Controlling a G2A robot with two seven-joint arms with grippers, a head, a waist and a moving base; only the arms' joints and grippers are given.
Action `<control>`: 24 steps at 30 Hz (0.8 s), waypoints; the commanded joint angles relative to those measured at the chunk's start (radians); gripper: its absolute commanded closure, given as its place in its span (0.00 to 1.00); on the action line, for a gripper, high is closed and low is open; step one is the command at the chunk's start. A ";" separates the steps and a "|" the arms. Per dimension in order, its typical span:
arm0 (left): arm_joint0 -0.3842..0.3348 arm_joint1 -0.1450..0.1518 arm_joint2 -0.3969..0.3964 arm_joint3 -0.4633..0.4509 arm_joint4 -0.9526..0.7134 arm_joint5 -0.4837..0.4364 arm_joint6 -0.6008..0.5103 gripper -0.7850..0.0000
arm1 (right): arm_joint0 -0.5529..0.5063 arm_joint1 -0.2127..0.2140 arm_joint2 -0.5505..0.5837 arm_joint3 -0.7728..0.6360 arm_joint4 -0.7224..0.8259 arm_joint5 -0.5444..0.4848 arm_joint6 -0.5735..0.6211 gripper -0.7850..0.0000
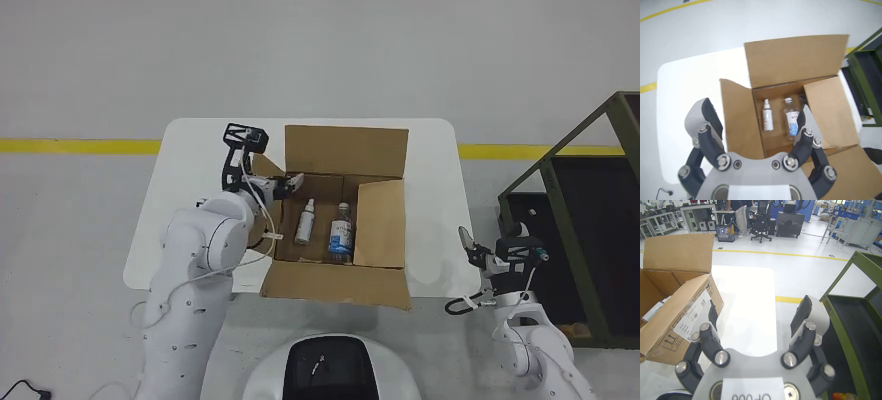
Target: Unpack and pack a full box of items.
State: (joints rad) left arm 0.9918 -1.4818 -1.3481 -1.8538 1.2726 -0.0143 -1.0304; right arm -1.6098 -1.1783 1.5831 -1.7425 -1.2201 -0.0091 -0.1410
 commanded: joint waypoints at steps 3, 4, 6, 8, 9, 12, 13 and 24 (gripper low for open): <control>-0.010 -0.003 0.048 0.005 -0.082 -0.042 0.022 0.00 | 0.000 0.000 0.000 0.000 0.000 0.000 0.000 0.00; -0.014 -0.004 0.061 0.007 -0.089 -0.051 0.027 0.00 | 0.000 0.000 0.000 0.000 0.000 0.000 0.000 0.00; -0.021 -0.005 0.083 0.009 -0.108 -0.065 0.040 0.00 | 0.000 0.000 0.000 0.000 0.000 0.000 0.000 0.00; -0.030 -0.006 0.103 0.009 -0.130 -0.079 0.043 0.00 | 0.000 0.000 0.000 0.000 0.000 0.000 0.000 0.00; -0.033 -0.006 0.111 0.007 -0.147 -0.089 0.044 0.00 | 0.000 0.000 0.000 0.000 0.000 0.000 0.000 0.00; -0.038 -0.005 0.131 0.007 -0.169 -0.111 0.029 0.00 | 0.000 0.000 0.000 0.000 0.000 0.000 0.000 0.00; -0.038 -0.005 0.137 0.008 -0.175 -0.116 0.022 0.00 | 0.000 0.000 0.000 0.000 0.000 0.000 0.000 0.00; -0.038 -0.003 0.154 0.014 -0.202 -0.118 0.006 0.00 | 0.008 -0.002 0.002 -0.002 0.002 -0.005 -0.005 0.00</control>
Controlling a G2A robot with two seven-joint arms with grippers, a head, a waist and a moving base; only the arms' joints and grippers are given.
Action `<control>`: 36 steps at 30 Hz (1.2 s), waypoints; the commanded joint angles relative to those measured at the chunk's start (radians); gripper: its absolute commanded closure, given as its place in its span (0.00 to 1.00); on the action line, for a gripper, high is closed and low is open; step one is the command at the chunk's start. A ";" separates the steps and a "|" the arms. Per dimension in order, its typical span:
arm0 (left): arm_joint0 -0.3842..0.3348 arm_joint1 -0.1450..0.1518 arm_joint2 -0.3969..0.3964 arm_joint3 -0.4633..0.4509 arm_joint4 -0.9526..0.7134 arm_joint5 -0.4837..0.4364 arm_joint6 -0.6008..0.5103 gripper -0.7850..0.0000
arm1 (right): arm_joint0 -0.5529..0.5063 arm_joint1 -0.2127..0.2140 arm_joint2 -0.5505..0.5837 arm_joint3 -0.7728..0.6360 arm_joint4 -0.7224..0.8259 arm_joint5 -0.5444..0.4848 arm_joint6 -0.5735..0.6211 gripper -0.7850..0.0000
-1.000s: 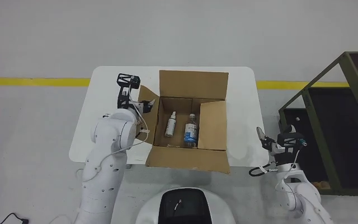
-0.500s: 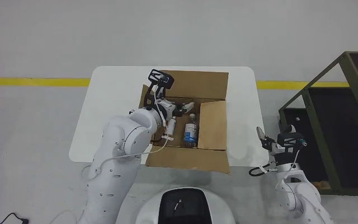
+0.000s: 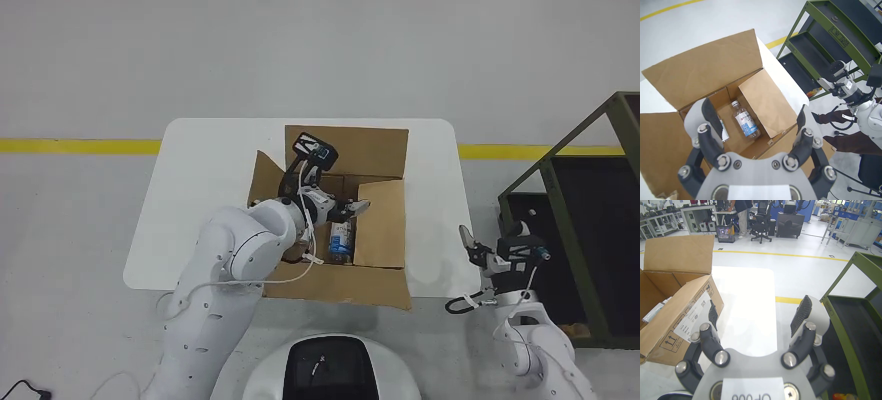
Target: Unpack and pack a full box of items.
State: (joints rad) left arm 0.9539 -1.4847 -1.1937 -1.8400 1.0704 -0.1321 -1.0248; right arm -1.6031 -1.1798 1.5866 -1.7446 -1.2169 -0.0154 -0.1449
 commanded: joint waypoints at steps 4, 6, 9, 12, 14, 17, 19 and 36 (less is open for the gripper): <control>0.000 0.000 0.000 0.000 0.000 0.000 0.000 0.00 | 0.009 -0.005 -0.016 0.006 -0.006 0.011 -0.012 0.00; 0.000 0.000 0.000 0.000 0.000 0.000 0.000 0.00 | 0.013 -0.007 -0.023 0.009 -0.009 0.016 -0.019 0.00; 0.011 0.000 0.001 0.005 -0.002 0.004 0.019 0.00 | 0.018 -0.010 -0.031 0.014 -0.015 0.027 -0.030 0.00; 0.019 -0.002 0.031 0.029 -0.018 0.015 0.046 0.00 | 0.023 -0.012 -0.032 0.019 -0.018 0.038 -0.040 0.00; 0.003 -0.007 0.064 0.064 -0.034 0.031 0.059 0.00 | 0.025 -0.014 -0.028 0.022 -0.017 0.043 -0.043 0.00; -0.041 -0.019 0.121 0.151 -0.072 0.062 0.065 0.00 | 0.025 -0.014 -0.018 0.026 -0.017 0.047 -0.045 0.00; -0.074 -0.029 0.156 0.217 -0.115 0.072 0.070 0.00 | 0.023 -0.015 -0.010 0.028 -0.017 0.046 -0.047 0.00; -0.237 -0.070 0.253 0.687 -0.230 0.032 0.189 0.00 | 0.011 -0.022 0.007 0.030 -0.030 0.059 -0.024 0.00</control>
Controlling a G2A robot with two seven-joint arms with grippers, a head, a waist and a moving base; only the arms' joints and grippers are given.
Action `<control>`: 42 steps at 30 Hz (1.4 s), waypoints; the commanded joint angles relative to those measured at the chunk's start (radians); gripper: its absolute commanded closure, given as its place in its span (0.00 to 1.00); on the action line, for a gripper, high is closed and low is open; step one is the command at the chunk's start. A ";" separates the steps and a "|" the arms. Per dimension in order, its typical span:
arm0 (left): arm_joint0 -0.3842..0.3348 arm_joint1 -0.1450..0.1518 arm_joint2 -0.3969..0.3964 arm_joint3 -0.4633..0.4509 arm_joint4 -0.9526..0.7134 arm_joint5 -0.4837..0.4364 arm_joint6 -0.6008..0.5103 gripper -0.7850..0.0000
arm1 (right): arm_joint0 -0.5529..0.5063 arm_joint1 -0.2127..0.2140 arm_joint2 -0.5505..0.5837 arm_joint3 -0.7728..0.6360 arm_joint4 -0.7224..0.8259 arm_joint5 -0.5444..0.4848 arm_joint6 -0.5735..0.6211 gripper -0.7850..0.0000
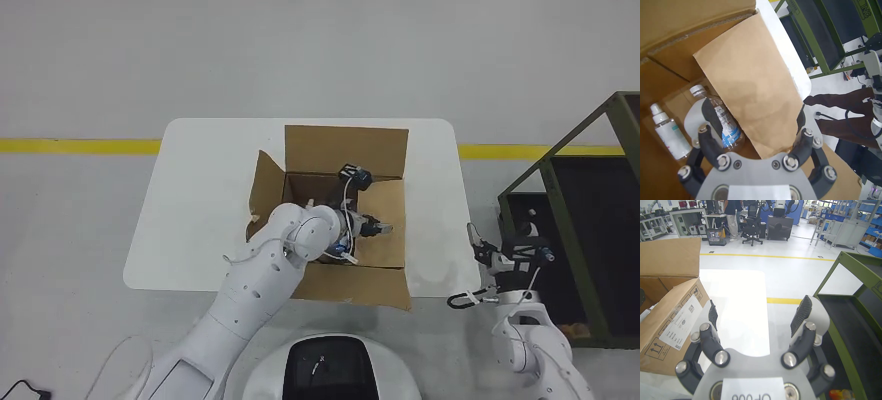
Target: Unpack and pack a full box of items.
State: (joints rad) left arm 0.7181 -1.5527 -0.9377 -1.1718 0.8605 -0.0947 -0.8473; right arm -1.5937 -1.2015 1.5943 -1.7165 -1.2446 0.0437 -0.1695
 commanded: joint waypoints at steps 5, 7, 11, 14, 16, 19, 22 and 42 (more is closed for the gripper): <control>-0.016 -0.008 -0.006 0.084 -0.072 -0.021 0.049 0.00 | 0.004 -0.003 -0.008 0.009 -0.010 0.000 0.004 0.00; -0.018 -0.011 -0.011 0.102 -0.109 -0.025 0.060 0.00 | 0.002 -0.004 -0.010 0.011 -0.015 -0.004 0.006 0.00; -0.024 -0.016 -0.024 0.128 -0.201 -0.054 0.056 0.00 | -0.004 -0.006 -0.019 0.015 -0.029 -0.017 0.009 0.00; -0.026 -0.019 -0.029 0.143 -0.243 -0.062 0.057 0.00 | -0.007 -0.007 -0.026 0.022 -0.038 -0.022 0.004 0.00; -0.027 -0.020 -0.032 0.152 -0.269 -0.065 0.056 0.00 | -0.007 -0.008 -0.030 0.027 -0.038 -0.027 0.004 0.00; -0.028 -0.023 -0.034 0.164 -0.313 -0.073 0.051 0.00 | -0.005 -0.010 -0.038 0.038 -0.044 -0.039 0.003 0.00; -0.033 -0.025 -0.030 0.167 -0.325 -0.076 0.056 0.00 | -0.001 -0.011 -0.053 0.054 -0.056 -0.048 0.003 0.00; -0.013 -0.007 -0.030 0.141 -0.253 0.000 0.032 0.00 | 0.070 -0.032 -0.142 0.162 -0.120 0.021 -0.008 0.07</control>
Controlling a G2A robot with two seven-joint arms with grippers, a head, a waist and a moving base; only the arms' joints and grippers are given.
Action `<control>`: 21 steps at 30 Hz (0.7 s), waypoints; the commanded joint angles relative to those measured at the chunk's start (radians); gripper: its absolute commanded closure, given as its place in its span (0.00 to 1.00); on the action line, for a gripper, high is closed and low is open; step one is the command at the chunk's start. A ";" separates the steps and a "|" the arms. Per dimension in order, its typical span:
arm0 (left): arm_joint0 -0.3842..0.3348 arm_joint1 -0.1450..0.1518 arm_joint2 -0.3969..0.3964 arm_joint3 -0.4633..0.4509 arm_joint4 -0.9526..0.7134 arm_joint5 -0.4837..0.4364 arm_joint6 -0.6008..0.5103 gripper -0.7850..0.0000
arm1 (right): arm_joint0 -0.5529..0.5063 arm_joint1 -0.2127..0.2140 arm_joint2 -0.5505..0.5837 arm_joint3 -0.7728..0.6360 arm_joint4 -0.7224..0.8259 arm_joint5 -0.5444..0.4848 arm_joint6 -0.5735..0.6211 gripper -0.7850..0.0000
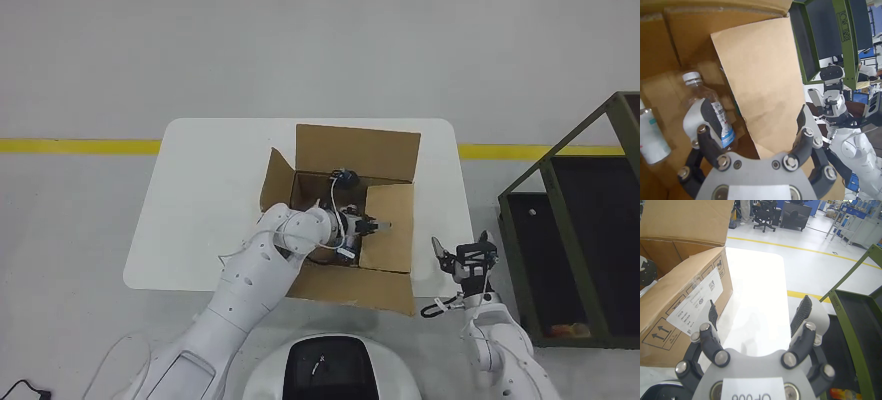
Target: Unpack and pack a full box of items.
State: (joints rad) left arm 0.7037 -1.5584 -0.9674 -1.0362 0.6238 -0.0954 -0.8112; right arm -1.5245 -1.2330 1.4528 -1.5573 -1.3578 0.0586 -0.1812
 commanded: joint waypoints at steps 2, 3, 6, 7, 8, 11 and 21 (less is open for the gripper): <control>0.001 -0.003 0.001 0.018 -0.035 -0.002 -0.006 0.00 | 0.006 -0.002 -0.006 0.007 -0.011 0.019 0.008 0.51; 0.000 -0.004 0.001 0.024 -0.046 -0.002 -0.005 0.00 | 0.010 -0.004 -0.009 0.010 -0.015 0.028 0.011 0.60; -0.004 -0.007 0.005 0.037 -0.069 -0.011 0.005 0.00 | 0.021 -0.007 -0.022 0.017 -0.028 0.045 0.014 1.00; -0.007 -0.008 0.008 0.043 -0.072 -0.014 0.003 0.00 | 0.026 -0.009 -0.027 0.021 -0.031 0.050 0.016 1.00; -0.009 -0.010 0.010 0.049 -0.082 -0.017 0.000 0.00 | 0.030 -0.010 -0.032 0.026 -0.035 0.054 0.019 1.00; -0.015 -0.013 0.015 0.063 -0.108 -0.028 -0.003 0.00 | 0.043 -0.013 -0.049 0.035 -0.047 0.048 0.024 1.00; -0.031 -0.017 0.006 0.055 -0.194 -0.055 -0.017 0.00 | 0.079 -0.021 -0.090 0.059 -0.057 0.002 0.022 1.00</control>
State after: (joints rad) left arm 0.6733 -1.5765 -0.9594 -0.9754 0.4353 -0.1494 -0.8260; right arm -1.4486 -1.2536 1.3646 -1.5013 -1.4153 0.0624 -0.1586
